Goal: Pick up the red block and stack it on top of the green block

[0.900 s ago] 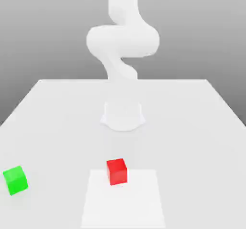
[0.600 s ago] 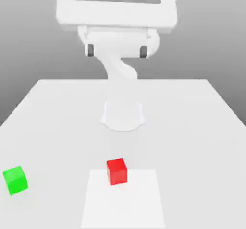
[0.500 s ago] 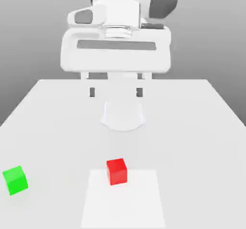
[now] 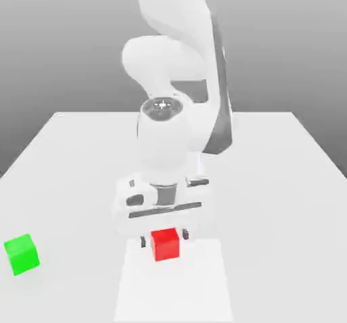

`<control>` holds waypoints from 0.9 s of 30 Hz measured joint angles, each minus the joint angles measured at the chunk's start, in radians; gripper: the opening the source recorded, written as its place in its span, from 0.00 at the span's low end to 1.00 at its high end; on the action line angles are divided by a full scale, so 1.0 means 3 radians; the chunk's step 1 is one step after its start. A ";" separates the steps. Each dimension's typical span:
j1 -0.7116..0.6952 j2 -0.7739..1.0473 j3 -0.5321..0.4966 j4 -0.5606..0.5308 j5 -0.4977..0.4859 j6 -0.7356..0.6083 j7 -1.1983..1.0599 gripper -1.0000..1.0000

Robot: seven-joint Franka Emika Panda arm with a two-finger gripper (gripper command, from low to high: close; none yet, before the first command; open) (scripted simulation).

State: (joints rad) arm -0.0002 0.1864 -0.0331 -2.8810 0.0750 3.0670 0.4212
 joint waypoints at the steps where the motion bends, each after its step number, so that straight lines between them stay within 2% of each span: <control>1: -0.0001 0.0000 0.0000 0.0000 -0.0002 -0.0001 0.0002 0.00; 5: -0.0008 -0.0014 0.0005 -0.0002 -0.0013 -0.0013 0.0011 0.00; 13: -0.0024 -0.0864 -0.0088 -0.0109 -0.0297 -0.0755 0.0253 0.00; 27: -0.0808 -0.0605 -0.0485 0.0613 -0.0278 -0.1216 0.2150 0.00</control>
State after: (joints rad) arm -0.2427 0.0049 -0.1787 -2.6971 -0.0083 2.7022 1.0663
